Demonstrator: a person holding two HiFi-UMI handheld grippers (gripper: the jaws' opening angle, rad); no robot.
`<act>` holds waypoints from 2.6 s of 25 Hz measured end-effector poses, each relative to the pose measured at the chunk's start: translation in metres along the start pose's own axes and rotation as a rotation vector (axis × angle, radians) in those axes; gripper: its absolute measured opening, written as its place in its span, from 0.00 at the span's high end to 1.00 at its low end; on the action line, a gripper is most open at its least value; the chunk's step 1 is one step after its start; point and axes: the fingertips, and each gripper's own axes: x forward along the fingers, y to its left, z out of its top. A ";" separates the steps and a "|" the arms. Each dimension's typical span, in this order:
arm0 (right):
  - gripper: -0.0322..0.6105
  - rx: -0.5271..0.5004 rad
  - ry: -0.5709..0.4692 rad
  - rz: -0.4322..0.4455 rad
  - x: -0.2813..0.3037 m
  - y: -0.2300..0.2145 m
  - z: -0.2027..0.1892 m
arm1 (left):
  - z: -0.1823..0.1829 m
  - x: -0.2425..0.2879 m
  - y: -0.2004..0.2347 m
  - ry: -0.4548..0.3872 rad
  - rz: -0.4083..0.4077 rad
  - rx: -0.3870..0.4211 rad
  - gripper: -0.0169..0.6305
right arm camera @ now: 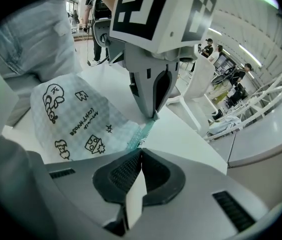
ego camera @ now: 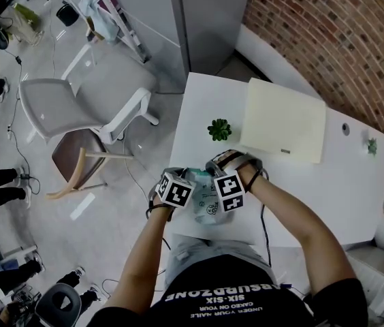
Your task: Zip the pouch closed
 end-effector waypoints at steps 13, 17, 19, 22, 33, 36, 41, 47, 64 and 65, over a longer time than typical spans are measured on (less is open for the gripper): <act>0.95 -0.019 0.026 0.023 -0.004 0.002 -0.001 | 0.000 0.001 0.000 0.003 -0.001 0.001 0.94; 0.95 -0.035 0.041 0.028 -0.004 0.005 -0.004 | -0.001 0.002 0.001 0.001 -0.001 0.001 0.94; 0.95 -0.034 0.039 0.026 -0.005 0.006 -0.004 | -0.001 0.001 0.001 0.000 -0.001 0.003 0.94; 0.95 -0.035 0.044 0.027 -0.006 0.007 -0.006 | -0.001 0.001 0.000 -0.001 0.001 0.004 0.94; 0.95 0.014 0.035 0.053 -0.011 0.009 -0.010 | 0.000 0.000 0.000 0.008 -0.011 0.004 0.94; 0.95 0.014 0.037 0.050 -0.011 0.010 -0.009 | 0.000 0.000 0.000 0.007 -0.012 0.004 0.94; 0.95 0.011 0.042 0.057 -0.012 0.011 -0.009 | -0.001 0.001 0.000 0.006 -0.008 0.008 0.94; 0.95 0.010 0.051 0.059 -0.013 0.014 -0.015 | -0.002 0.002 0.001 0.007 -0.014 0.002 0.94; 0.95 0.053 0.051 0.062 -0.020 0.020 -0.022 | 0.001 0.000 -0.001 0.031 -0.025 -0.038 0.94; 0.95 0.064 0.048 0.062 -0.021 0.019 -0.023 | 0.001 0.000 -0.001 0.030 -0.025 -0.039 0.94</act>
